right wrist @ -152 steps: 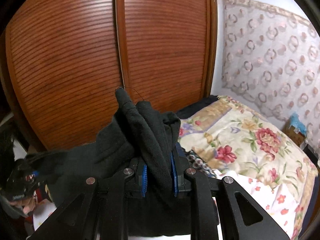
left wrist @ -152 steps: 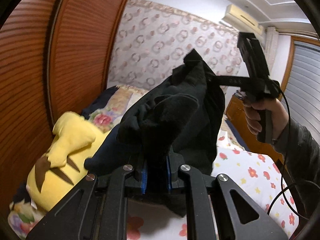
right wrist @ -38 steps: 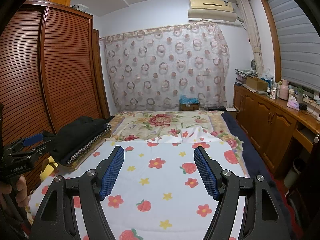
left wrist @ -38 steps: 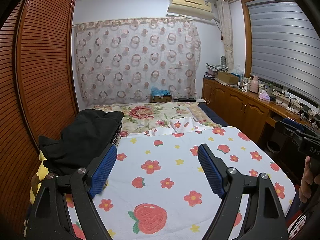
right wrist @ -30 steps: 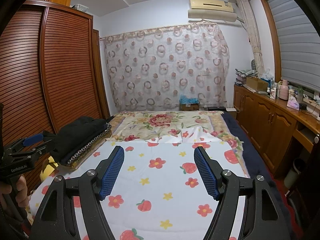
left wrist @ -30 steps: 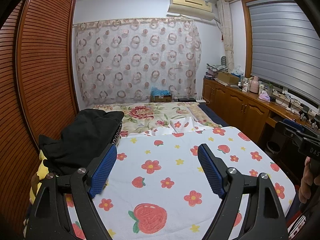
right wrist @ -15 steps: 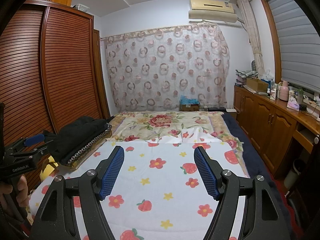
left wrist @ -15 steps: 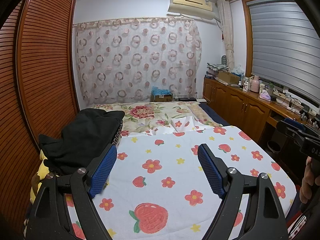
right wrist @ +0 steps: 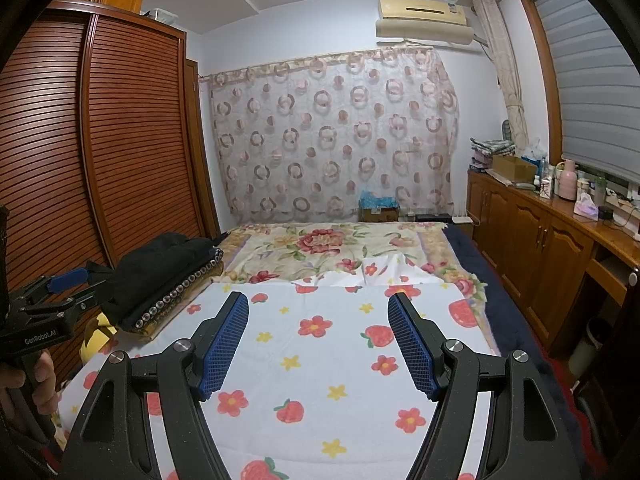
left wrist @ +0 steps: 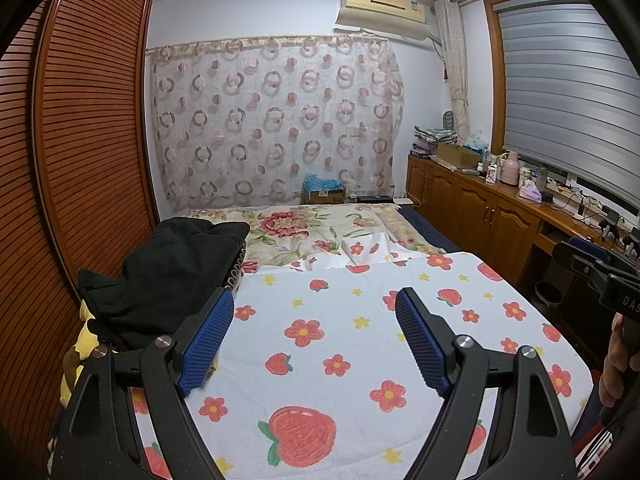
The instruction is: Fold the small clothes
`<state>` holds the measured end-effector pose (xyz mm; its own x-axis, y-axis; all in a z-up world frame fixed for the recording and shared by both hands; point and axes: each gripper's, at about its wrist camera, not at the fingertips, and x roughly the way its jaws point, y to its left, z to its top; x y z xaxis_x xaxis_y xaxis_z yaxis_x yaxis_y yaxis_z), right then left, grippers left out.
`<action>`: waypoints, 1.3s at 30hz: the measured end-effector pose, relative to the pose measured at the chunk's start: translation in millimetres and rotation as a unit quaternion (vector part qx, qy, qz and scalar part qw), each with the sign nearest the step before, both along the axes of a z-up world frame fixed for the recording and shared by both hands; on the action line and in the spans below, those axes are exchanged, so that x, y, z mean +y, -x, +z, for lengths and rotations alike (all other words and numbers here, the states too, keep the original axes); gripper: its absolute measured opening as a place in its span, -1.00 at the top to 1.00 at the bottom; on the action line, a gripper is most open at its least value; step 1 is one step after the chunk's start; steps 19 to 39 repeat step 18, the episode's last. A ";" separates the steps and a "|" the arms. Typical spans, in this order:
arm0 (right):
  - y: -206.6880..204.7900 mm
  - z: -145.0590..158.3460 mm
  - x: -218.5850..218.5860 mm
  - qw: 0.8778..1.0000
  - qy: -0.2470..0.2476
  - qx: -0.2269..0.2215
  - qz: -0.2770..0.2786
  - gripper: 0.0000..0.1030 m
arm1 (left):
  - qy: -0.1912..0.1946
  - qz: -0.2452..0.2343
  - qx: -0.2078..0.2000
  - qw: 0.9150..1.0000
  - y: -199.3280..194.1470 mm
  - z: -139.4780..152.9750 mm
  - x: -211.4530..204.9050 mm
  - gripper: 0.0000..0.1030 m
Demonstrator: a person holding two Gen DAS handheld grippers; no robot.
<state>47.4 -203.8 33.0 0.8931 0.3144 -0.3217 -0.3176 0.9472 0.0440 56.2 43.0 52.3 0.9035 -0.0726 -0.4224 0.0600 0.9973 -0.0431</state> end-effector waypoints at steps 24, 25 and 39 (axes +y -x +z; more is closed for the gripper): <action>-2.4 -0.7 0.6 1.000 0.000 -0.004 -0.001 -0.44 | -0.001 0.000 0.000 1.000 0.1 0.3 0.7 -0.62; -2.4 -0.7 0.6 1.000 0.000 -0.004 -0.001 -0.44 | -0.001 0.000 0.000 1.000 0.1 0.3 0.7 -0.62; -2.4 -0.7 0.6 1.000 0.000 -0.004 -0.001 -0.44 | -0.001 0.000 0.000 1.000 0.1 0.3 0.7 -0.62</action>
